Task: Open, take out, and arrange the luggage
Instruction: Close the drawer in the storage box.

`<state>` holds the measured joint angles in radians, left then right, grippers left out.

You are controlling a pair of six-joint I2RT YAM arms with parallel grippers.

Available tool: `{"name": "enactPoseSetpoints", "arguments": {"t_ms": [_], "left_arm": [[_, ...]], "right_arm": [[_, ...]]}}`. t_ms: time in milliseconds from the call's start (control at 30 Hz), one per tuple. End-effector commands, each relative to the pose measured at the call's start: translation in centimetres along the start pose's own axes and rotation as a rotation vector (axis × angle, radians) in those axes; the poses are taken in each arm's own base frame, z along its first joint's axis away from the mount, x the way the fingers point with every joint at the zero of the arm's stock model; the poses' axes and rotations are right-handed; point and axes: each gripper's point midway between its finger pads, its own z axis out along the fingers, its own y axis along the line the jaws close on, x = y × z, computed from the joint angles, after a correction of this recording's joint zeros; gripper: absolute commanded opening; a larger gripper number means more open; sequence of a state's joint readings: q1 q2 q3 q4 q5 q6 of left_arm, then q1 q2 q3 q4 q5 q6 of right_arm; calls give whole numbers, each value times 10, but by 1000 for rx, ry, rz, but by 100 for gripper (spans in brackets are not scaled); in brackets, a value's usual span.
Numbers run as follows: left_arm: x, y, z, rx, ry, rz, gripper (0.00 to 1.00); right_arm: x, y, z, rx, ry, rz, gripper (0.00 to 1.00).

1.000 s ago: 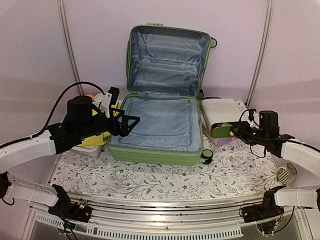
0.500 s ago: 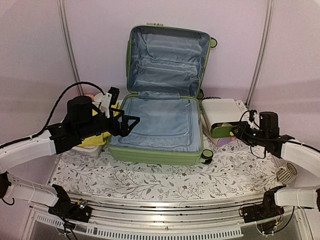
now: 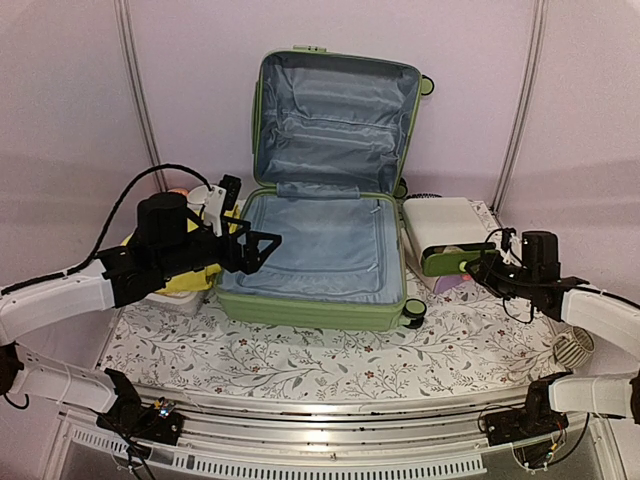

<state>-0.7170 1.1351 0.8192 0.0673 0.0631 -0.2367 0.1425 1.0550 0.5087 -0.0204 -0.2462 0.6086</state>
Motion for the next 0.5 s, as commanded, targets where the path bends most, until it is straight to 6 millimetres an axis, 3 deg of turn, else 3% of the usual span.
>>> {"name": "enactPoseSetpoints", "arguments": {"t_ms": [0, 133, 300, 467], "left_arm": [[0, 4, 3, -6, -11, -3, 98], [0, 4, 4, -4, -9, -1, 98], [-2, 4, 4, -5, -11, 2, 98], [-5, 4, 2, -11, -13, 9, 98]], "right_arm": [[0, -5, 2, -16, -11, 3, 41], [-1, -9, 7, -19, -10, 20, 36], [-8, -12, 15, -17, -24, 30, 8], [-18, -11, 28, -30, -30, 39, 4]]}}
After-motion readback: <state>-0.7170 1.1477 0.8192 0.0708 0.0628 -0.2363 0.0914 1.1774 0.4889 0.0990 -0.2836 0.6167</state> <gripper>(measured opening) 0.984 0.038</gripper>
